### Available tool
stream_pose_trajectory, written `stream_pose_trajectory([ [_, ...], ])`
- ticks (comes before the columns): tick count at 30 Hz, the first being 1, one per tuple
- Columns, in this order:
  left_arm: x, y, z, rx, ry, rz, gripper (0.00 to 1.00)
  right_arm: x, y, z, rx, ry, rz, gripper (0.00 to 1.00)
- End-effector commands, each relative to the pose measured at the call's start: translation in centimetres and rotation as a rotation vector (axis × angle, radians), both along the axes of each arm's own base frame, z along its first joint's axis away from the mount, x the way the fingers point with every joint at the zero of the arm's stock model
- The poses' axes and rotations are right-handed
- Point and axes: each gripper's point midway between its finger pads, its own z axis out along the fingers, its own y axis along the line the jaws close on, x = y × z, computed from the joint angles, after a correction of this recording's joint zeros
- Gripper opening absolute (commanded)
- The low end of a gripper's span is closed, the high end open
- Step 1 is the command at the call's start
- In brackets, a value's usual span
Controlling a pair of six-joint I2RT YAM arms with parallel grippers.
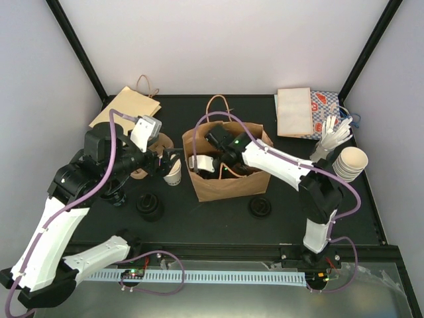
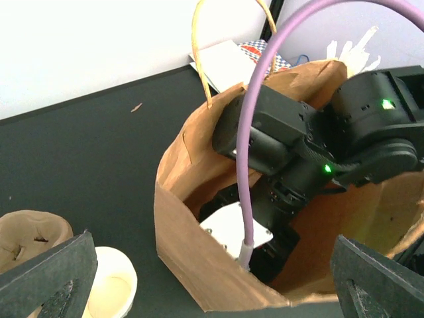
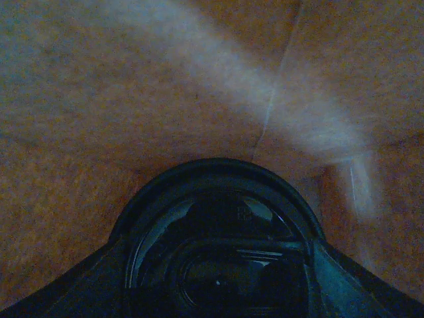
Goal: Pack the takeout coffee
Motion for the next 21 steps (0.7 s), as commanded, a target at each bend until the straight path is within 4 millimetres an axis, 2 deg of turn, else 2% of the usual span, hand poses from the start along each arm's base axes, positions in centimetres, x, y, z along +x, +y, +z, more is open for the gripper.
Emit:
stream_pose_trajectory([
  [1, 0.2, -0.2, -0.1, -0.006, 0.008, 0.0, 0.99, -1.9, -4.3, -10.0, -0.339, -0.001, -0.031, 0.53],
  [5, 0.2, -0.2, -0.4, -0.003, 0.012, 0.0, 0.99, -2.0, -4.3, -10.3, -0.323, -0.036, -0.04, 0.53],
  [10, 0.2, -0.2, -0.8, -0.001, 0.018, 0.0, 0.99, -1.9, -5.2, -12.2, -0.374, -0.042, -0.044, 0.53],
  [15, 0.2, -0.2, -1.1, 0.002, 0.025, 0.0, 0.99, -1.5, -5.3, -12.8, -0.366, -0.075, -0.049, 0.53],
  [18, 0.2, -0.3, -1.1, 0.002, 0.028, -0.003, 0.99, -1.4, -5.5, -12.7, -0.365, -0.085, -0.047, 0.53],
  [21, 0.1, -0.2, -1.2, 0.003, 0.03, -0.004, 0.99, -1.4, -5.2, -11.3, -0.322, -0.074, -0.046, 0.53],
])
